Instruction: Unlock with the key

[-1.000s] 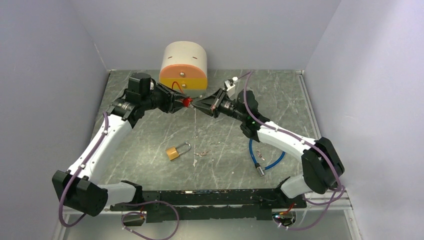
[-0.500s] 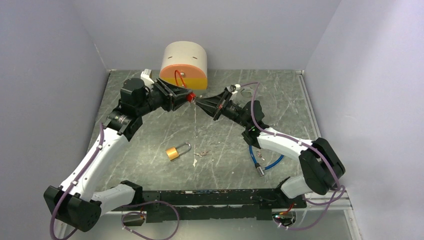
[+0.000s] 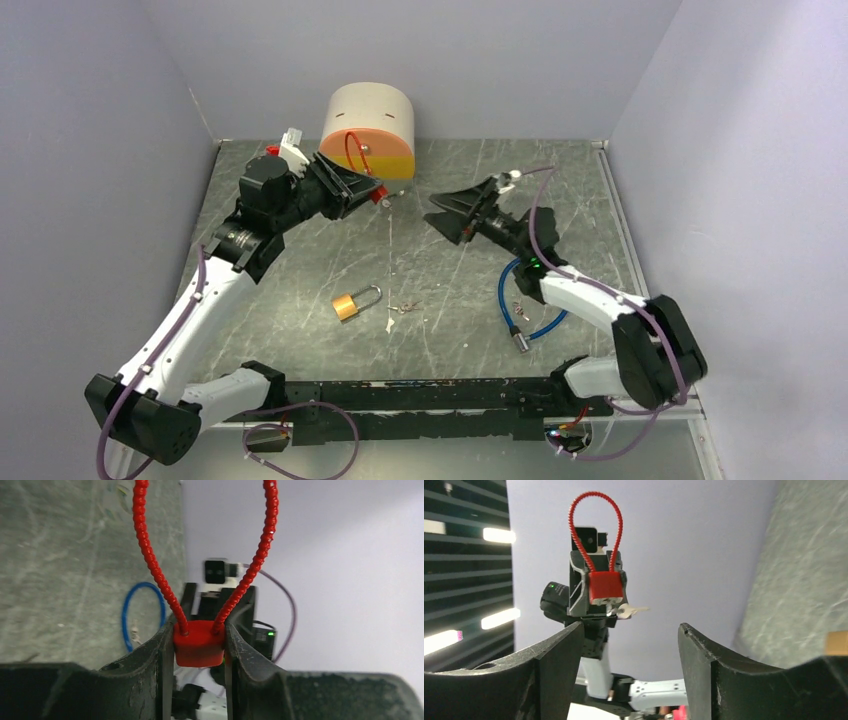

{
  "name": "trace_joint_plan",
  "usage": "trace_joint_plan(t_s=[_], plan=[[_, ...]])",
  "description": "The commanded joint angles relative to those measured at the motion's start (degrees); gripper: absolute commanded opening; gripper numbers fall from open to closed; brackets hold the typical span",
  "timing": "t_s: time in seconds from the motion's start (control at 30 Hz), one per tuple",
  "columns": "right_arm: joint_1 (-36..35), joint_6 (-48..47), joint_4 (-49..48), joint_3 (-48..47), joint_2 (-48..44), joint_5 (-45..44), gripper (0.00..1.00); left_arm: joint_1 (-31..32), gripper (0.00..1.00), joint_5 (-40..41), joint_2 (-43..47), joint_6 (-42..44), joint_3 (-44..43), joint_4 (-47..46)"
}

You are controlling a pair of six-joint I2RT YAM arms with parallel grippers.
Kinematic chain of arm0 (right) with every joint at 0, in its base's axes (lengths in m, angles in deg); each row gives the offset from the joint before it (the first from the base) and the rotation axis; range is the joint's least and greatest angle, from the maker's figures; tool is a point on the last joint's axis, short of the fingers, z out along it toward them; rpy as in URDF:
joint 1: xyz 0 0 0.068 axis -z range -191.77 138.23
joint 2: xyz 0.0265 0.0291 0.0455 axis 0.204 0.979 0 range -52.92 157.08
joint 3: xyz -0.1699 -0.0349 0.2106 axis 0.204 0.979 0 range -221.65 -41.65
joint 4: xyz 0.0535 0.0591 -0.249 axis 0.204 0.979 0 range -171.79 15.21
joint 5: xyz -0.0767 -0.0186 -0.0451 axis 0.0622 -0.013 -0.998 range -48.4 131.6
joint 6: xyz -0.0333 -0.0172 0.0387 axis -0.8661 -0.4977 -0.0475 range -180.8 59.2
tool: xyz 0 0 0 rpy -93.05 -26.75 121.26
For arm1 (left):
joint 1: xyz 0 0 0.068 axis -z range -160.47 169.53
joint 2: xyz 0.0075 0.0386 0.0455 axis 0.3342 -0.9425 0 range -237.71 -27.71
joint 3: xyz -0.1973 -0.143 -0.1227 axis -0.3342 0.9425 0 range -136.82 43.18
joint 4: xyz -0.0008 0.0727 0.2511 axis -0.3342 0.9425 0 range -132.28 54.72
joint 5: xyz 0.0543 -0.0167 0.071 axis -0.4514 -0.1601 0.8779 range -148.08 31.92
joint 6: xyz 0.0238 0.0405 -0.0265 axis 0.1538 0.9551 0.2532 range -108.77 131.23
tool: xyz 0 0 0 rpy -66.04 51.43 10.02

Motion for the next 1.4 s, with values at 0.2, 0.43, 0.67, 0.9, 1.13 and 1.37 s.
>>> trace_joint_plan(t_s=[0.2,0.43,0.67,0.9,1.13,1.37], plan=[[8.48,-44.32,38.96,-12.89,-16.08,6.67,0.82,0.2,0.03,-2.59,1.62,35.87,1.22,-8.4],[7.49,-66.47,48.39,-26.97,-14.7,13.27,0.83,0.2,0.03,-17.06,3.61,59.49,7.99,-23.26],[1.74,-73.45,49.51,-33.12,-11.2,9.8,0.84,0.2,0.03,-26.5,0.32,63.03,6.06,-26.89],[-4.08,-73.43,48.09,-36.8,-6.84,3.44,0.85,0.2,0.03,-29.08,-4.18,53.14,5.43,-34.01],[-4.71,-65.82,52.92,-39.3,-3.99,-12.12,0.77,0.26,0.03,-27.98,-4.69,53.0,6.86,-36.72],[-8.04,-64.65,65.24,-45.73,-1.36,-25.75,0.72,0.47,0.03,-21.25,-5.03,57.47,8.98,-37.8]])
